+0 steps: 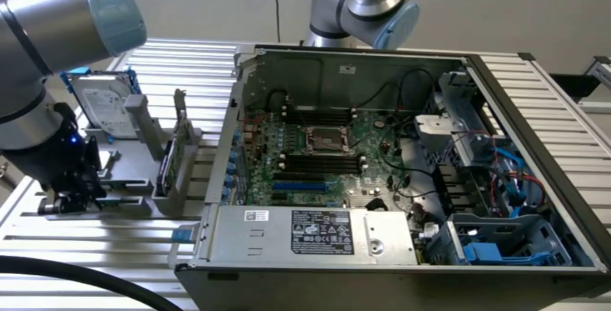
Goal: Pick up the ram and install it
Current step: 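Pick up the ram and move it above insertion slot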
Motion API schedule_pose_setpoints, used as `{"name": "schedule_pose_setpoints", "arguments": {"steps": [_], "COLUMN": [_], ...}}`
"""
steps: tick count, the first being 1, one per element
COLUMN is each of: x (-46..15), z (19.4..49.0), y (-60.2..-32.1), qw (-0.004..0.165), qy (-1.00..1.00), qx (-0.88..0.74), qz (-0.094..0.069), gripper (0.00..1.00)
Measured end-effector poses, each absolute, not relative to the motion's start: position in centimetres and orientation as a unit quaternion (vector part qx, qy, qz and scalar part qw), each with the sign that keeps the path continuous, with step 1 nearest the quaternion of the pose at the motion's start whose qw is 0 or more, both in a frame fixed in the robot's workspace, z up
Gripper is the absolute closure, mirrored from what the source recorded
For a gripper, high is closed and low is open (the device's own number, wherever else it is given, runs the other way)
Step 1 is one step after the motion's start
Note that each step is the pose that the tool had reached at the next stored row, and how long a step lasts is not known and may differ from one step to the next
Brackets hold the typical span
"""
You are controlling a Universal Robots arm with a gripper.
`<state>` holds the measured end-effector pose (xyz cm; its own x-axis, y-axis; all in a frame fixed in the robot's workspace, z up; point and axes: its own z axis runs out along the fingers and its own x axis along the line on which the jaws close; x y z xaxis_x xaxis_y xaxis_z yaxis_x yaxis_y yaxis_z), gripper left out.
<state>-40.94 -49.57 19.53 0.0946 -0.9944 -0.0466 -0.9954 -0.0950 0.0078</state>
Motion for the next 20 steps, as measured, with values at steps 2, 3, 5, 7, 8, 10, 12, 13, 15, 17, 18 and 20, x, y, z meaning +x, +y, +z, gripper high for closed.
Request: {"name": "schedule_pose_setpoints", "arguments": {"steps": [2, 3, 5, 7, 8, 10, 12, 13, 15, 17, 18, 20], "x": [-40.94, -40.94, -40.94, -40.93, -40.94, -40.94, -40.93, -40.93, -40.93, -40.92, -40.91, -40.9], "z": [19.43, 19.41, 19.36, 19.32, 19.31, 19.29, 19.29, 19.29, 19.28, 19.28, 19.27, 19.29], "y": [-49.61, -49.64, -49.68, -49.72, -49.73, -49.75, -49.75, -49.75, -49.76, -49.76, -49.76, -49.76], "qw": [0.014, 0.014, 0.015, 0.015, 0.015, 0.016, 0.016, 0.016, 0.015, 0.014, 0.014, 0.013], "qy": [0.673, 0.673, 0.673, 0.673, 0.673, 0.673, 0.673, 0.673, 0.674, 0.675, 0.675, 0.678], "qx": [-0.74, -0.74, -0.74, -0.739, -0.739, -0.739, -0.739, -0.739, -0.738, -0.737, -0.737, -0.735], "qz": [0.021, 0.021, 0.022, 0.022, 0.023, 0.023, 0.024, 0.024, 0.025, 0.026, 0.027, 0.028], "gripper": [0.69, 0.69, 0.72, 0.79, 0.79, 0.79, 0.85, 0.85, 0.85, 0.85, 0.85, 0.85]}}
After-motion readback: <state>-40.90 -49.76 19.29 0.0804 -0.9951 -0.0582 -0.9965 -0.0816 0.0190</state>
